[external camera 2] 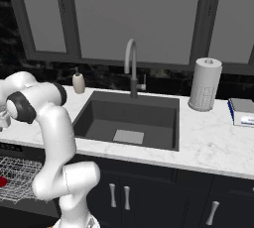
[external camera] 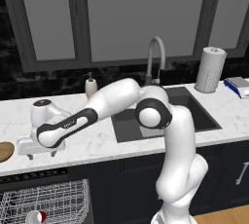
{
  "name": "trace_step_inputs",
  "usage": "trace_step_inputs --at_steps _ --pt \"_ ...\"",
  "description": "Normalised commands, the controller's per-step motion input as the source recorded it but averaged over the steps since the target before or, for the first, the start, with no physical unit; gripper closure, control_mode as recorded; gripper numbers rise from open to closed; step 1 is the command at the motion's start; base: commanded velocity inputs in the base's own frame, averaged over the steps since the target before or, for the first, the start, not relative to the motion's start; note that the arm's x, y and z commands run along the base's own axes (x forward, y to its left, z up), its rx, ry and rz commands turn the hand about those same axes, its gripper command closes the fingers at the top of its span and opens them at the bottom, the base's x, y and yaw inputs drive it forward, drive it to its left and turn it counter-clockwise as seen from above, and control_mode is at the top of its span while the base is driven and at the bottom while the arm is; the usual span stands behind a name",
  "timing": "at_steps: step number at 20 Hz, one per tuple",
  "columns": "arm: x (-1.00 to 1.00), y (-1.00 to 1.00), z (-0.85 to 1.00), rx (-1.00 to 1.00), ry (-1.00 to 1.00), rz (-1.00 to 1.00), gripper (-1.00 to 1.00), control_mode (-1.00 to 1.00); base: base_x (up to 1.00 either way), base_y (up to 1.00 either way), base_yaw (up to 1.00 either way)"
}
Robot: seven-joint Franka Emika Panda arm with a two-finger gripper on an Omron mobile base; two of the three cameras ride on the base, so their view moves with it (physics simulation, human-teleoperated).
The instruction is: Pick up the cup and bowl from the counter, place them in the dishwasher, and close the dishwasher door.
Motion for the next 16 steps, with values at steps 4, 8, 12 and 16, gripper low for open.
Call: trace_step_inputs --at_steps 4,8,12,16 --pt "0.13 0.14 0.38 0.00 0.05 0.00 -1.00 -1.00 0.00 0.00 0.00" --pt "0.39 0.24 0.46 0.00 0.02 0.00 -1.00 -1.00 0.00 0.00 0.00" --pt "0.46 0.24 0.35 0.00 0.01 0.00 -1.00 -1.00 0.00 0.00 0.00" --pt "0.23 0.34 0.08 0.00 0.00 0.00 -1.00 -1.00 0.00 0.00 0.00"
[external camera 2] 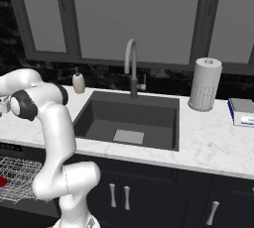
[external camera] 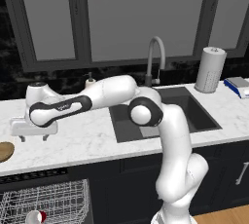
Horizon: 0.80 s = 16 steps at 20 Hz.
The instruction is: Pick up the cup and bowl from the counter, place them in the dishwasher, and close the dishwasher door.
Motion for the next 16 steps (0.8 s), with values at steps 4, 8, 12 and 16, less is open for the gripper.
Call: trace_step_inputs --at_steps 4,8,12,16 --pt "0.00 0.46 0.00 0.00 -0.02 0.00 -1.00 -1.00 0.00 0.00 0.00" --pt "0.02 0.51 -0.02 0.00 -0.06 0.00 -1.00 -1.00 0.00 0.00 0.00" --pt "0.07 0.44 -0.13 0.00 -0.05 0.00 -1.00 -1.00 0.00 0.00 0.00" --pt "0.05 0.25 -0.22 0.00 0.00 0.00 -1.00 -1.00 0.00 0.00 0.00"
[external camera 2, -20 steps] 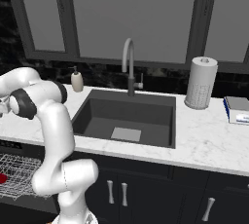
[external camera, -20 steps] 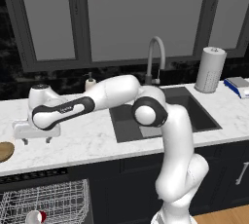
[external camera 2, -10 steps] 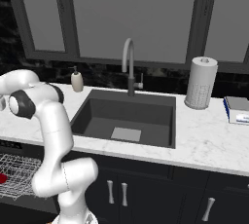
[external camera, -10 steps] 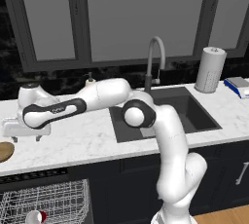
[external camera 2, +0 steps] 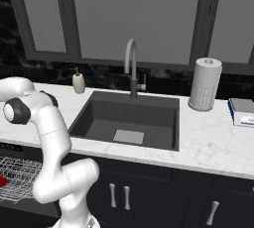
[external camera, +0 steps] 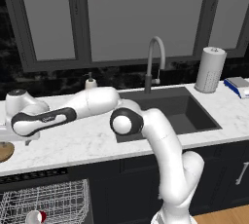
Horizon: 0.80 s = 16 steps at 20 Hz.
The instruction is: Pick up the cup and bowl from the counter, place them in the dishwasher, and close the dishwasher door.
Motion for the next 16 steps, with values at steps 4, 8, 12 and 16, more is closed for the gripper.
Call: trace_step_inputs --at_steps 4,8,12,16 --pt "0.01 0.23 -0.17 0.00 0.00 0.00 -1.00 -1.00 0.00 0.00 0.00" --pt "0.00 0.11 -0.32 0.00 0.00 0.00 -1.00 -1.00 0.00 0.00 0.00" --pt "0.09 0.00 -0.47 0.00 0.00 0.00 -1.00 -1.00 0.00 0.00 0.00" --pt "0.21 0.01 -0.36 0.00 0.00 0.00 -1.00 -1.00 0.00 0.00 0.00"
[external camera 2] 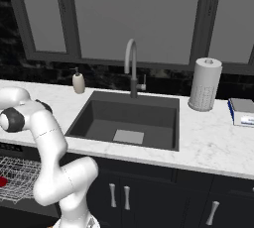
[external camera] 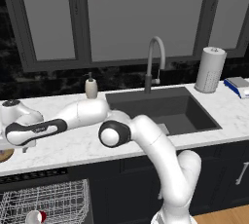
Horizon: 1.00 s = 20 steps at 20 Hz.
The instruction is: Pick up the cup and bowl from the counter, place them in the dishwasher, and close the dishwasher door.
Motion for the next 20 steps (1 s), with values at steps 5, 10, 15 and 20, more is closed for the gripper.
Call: trace_step_inputs --at_steps 5,10,15,20 --pt "0.14 0.07 -0.19 -0.01 0.02 0.00 -1.00 -1.00 0.00 0.00 0.00" --pt "0.06 0.22 -0.02 0.00 0.01 0.00 -1.00 -1.00 0.00 0.00 0.00" --pt "0.07 0.21 0.00 0.00 0.02 0.00 -1.00 -1.00 0.00 0.00 0.00" --pt "0.00 0.11 0.00 0.00 0.00 0.00 1.00 -1.00 0.00 0.00 0.00"
